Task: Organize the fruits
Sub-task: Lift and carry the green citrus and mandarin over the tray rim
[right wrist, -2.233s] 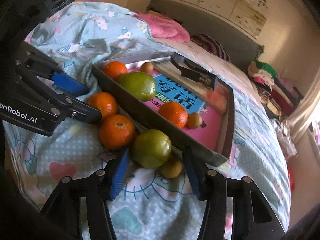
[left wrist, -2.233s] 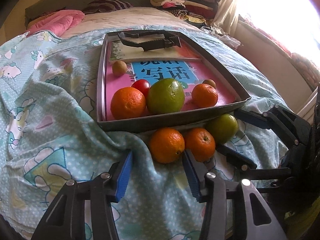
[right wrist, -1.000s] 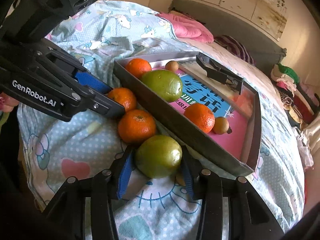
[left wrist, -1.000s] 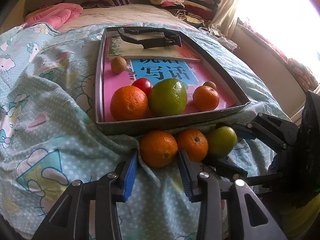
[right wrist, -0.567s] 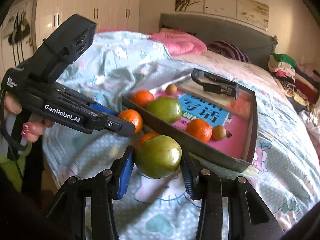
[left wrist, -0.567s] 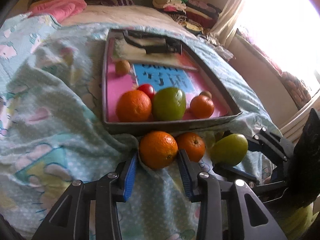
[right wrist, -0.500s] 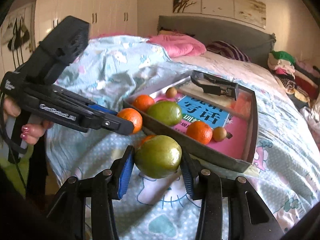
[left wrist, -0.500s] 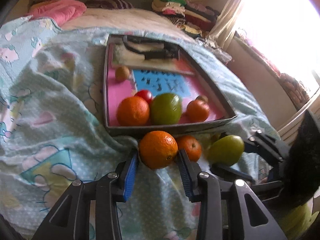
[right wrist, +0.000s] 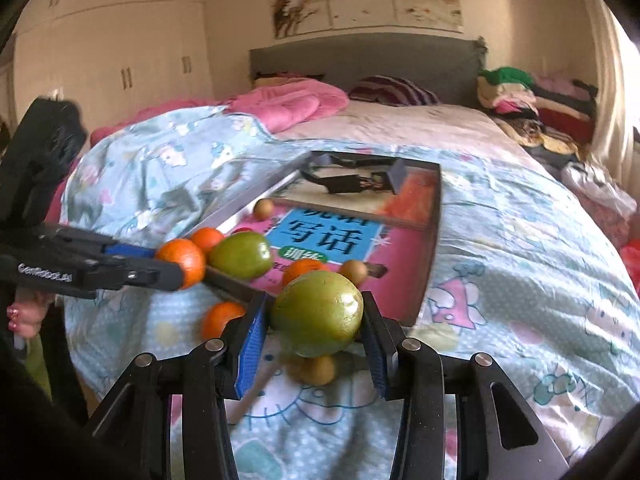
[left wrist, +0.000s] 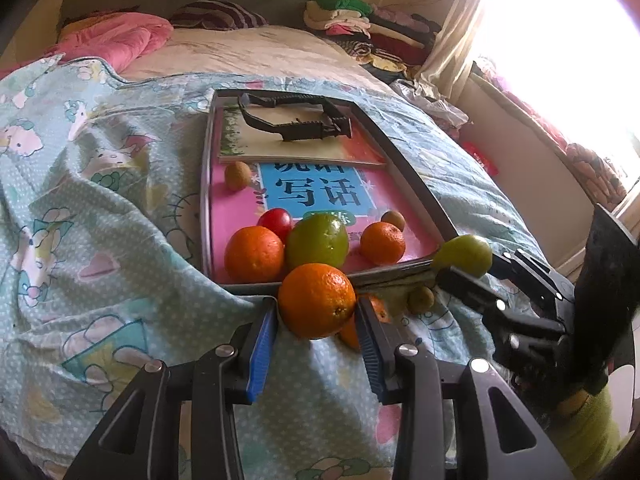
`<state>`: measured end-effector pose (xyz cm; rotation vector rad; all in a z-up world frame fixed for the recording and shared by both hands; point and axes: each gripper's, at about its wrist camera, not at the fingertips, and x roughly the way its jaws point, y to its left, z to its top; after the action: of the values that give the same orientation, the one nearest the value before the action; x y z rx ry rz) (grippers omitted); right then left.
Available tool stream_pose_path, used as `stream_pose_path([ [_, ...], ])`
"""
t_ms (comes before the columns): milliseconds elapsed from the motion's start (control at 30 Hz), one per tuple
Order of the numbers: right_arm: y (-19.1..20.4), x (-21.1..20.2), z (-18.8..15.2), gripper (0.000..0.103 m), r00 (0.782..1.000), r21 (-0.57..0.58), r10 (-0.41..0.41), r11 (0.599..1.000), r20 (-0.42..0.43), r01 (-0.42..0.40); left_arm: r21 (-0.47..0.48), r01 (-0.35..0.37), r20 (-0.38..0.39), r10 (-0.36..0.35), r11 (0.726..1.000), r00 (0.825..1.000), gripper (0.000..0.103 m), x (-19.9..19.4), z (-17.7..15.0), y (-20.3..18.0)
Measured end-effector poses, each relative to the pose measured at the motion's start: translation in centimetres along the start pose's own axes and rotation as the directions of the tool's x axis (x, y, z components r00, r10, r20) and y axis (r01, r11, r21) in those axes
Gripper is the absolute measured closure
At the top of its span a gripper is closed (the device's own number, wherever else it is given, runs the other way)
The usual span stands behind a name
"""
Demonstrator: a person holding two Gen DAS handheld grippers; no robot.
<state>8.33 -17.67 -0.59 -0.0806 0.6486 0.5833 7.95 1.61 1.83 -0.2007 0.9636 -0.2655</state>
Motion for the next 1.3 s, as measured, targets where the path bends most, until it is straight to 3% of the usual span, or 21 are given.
stream_pose_path([
  [500, -1.2, -0.1, 0.0, 0.057, 1.0, 0.051, -0.004, 0.999, 0.01, 0.003, -0.069, 0.001, 0.048, 0.002, 0.998, 0.999, 0.063, 0.2, 1.7, 1.1],
  [1300, -1.1, 0.2, 0.0, 0.057, 1.0, 0.052, -0.006, 0.999, 0.007, 0.006, 0.044, -0.115, 0.03, 0.114, 0.992, 0.993, 0.062, 2.9, 2.6, -0.2],
])
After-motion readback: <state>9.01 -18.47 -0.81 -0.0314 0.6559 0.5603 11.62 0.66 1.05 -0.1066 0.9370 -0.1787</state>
